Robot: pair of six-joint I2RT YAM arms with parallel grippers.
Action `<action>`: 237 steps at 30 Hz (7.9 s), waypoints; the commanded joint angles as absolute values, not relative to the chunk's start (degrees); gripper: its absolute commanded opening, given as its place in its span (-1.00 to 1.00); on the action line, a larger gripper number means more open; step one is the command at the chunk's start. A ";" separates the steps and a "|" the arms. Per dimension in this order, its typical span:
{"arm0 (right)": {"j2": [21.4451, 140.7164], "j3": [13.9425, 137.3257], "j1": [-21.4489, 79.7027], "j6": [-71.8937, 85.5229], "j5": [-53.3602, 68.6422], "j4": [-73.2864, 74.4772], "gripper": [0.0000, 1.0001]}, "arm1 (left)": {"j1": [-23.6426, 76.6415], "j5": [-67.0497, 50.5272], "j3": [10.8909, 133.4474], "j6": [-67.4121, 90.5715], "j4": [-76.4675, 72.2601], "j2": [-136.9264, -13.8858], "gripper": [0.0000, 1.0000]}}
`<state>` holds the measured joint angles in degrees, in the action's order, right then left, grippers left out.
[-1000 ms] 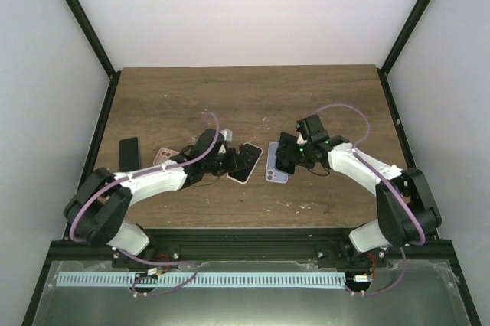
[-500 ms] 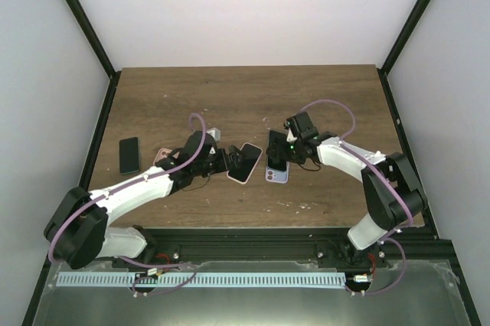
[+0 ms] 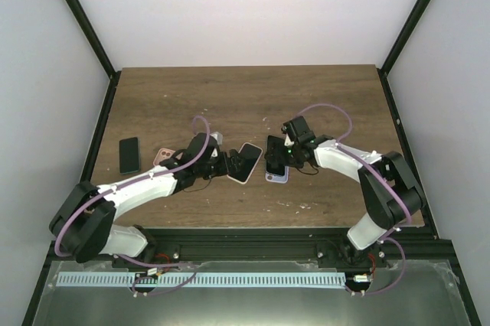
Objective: Put the phone into the phone case
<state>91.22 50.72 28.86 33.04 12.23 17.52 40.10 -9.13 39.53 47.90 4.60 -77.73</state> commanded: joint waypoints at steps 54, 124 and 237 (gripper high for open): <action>82.11 45.04 23.22 30.83 11.23 17.72 0.33 | 40.62 -21.05 54.96 48.57 -3.05 -98.79 0.06; 85.97 34.14 16.25 32.44 19.59 -0.43 -0.52 | 44.09 -17.99 75.99 46.75 10.09 -118.21 -0.36; 92.64 35.99 13.88 28.15 27.25 -6.13 -0.69 | 43.32 -19.98 75.52 46.12 5.82 -119.49 -0.94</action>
